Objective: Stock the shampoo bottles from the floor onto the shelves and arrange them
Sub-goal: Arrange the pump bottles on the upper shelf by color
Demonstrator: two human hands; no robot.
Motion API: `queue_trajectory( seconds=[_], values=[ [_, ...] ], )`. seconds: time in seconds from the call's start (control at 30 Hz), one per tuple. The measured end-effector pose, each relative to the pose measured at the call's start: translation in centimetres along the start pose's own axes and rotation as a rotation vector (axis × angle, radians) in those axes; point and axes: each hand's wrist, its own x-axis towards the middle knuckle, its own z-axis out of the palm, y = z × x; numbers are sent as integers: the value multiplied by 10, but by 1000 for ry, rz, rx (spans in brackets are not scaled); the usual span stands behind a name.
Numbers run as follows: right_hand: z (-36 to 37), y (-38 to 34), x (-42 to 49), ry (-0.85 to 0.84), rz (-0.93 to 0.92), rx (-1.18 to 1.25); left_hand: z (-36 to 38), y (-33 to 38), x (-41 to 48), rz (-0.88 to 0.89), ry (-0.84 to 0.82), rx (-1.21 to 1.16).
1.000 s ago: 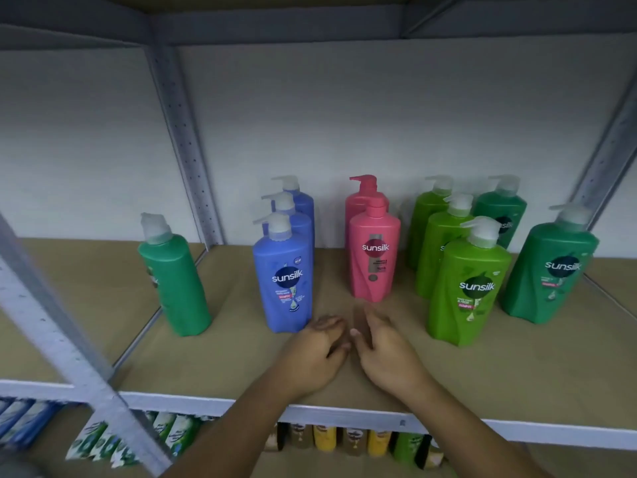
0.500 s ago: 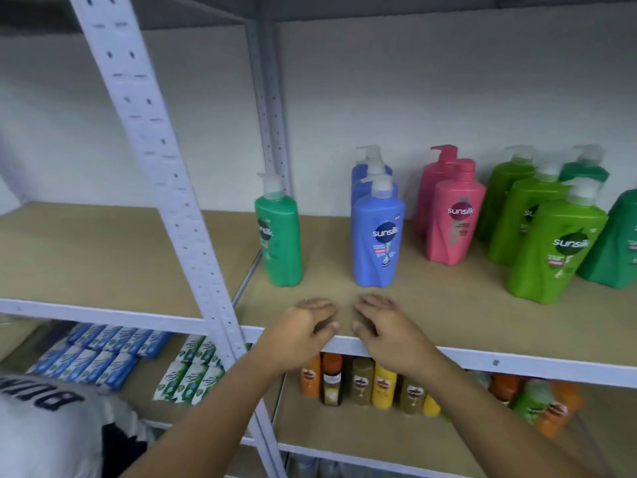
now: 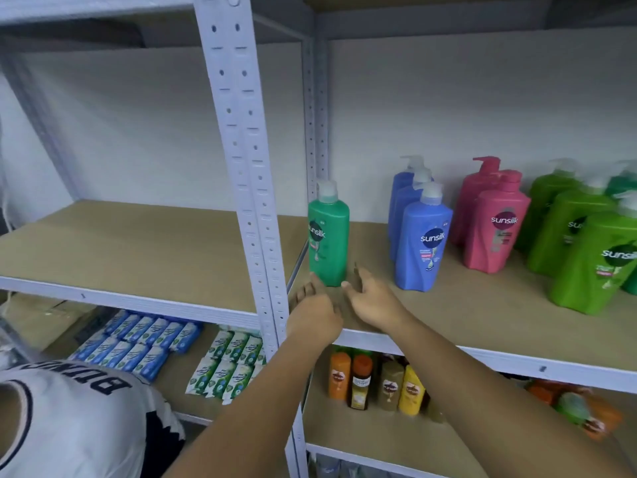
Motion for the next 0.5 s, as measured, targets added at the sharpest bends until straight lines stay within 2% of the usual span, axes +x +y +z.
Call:
queue_trajectory(
  seconds=[0.17,0.33,0.5],
  values=[
    [1,-2,16,-38,-25,130,-5,4,15,-51,-38,-17],
    [4,2,30,-54,-64,200,5,-8,29,-92,97,-148],
    [7,4,43,-21,-83,289,2,-8,30,-113,148,-193]
  ],
)
